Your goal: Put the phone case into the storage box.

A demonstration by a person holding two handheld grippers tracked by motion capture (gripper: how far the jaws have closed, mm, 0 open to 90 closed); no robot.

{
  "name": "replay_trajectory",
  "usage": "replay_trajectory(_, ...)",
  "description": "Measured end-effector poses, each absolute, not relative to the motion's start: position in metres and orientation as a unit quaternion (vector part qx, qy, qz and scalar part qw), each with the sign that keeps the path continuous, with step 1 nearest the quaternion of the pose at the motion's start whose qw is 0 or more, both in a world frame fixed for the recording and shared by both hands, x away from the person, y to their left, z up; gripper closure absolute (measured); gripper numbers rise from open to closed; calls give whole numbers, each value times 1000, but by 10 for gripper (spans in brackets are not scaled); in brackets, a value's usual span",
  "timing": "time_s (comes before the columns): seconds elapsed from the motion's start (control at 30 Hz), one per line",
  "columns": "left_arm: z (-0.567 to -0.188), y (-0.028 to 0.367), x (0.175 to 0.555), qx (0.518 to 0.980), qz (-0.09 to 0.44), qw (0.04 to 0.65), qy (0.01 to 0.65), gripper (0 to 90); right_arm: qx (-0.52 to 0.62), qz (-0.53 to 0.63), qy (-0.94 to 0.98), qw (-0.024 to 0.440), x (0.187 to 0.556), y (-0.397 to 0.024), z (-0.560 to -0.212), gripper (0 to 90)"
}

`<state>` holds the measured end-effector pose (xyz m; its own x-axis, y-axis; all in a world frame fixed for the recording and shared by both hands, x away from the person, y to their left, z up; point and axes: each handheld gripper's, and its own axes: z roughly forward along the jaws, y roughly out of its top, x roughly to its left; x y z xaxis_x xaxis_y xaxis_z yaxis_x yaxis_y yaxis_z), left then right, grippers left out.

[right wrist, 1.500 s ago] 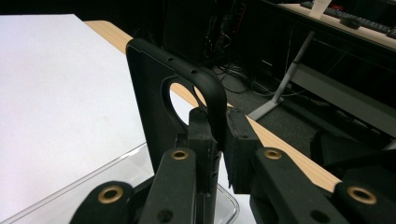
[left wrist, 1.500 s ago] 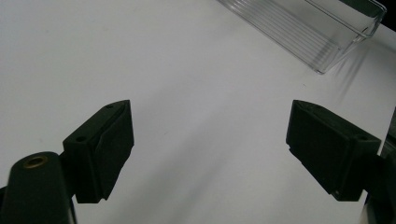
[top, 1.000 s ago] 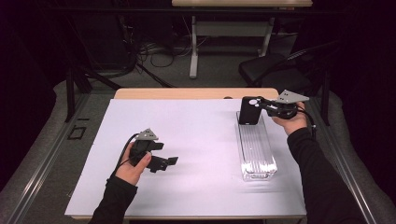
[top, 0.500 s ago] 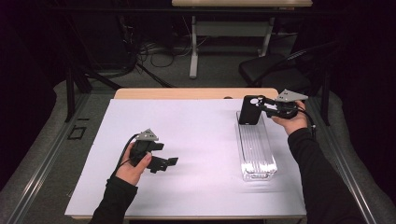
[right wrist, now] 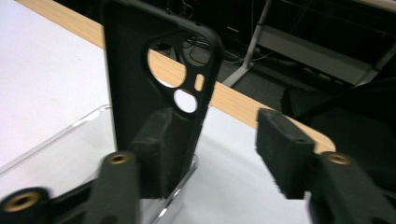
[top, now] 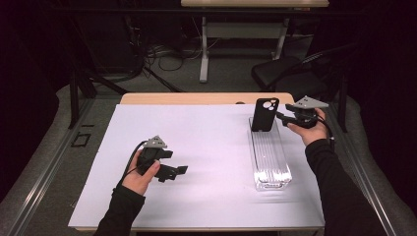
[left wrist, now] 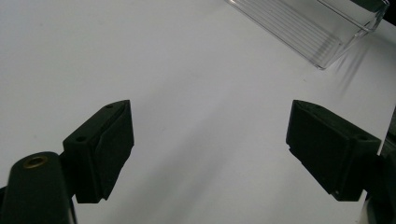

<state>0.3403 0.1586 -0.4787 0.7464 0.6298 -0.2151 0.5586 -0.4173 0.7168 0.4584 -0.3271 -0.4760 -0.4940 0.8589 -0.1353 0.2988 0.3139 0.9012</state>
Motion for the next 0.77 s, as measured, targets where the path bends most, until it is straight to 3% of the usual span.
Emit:
replay_trajectory(0.13, -477, 161, 341, 838, 46, 412, 354, 157, 400, 446, 740, 308, 444, -327, -471, 392)
replay_trajectory(0.37, -476, 164, 342, 835, 49, 417, 355, 156, 428, 430, 742, 284, 416, -320, -466, 174)
replay_trajectory(0.53, -475, 168, 343, 832, 49, 420, 359, 156, 434, 442, 736, 273, 392, -313, -465, 134)
replay_trajectory(0.77, -474, 171, 343, 830, 52, 424, 360, 156, 428, 459, 736, 255, 356, -305, -469, 3)
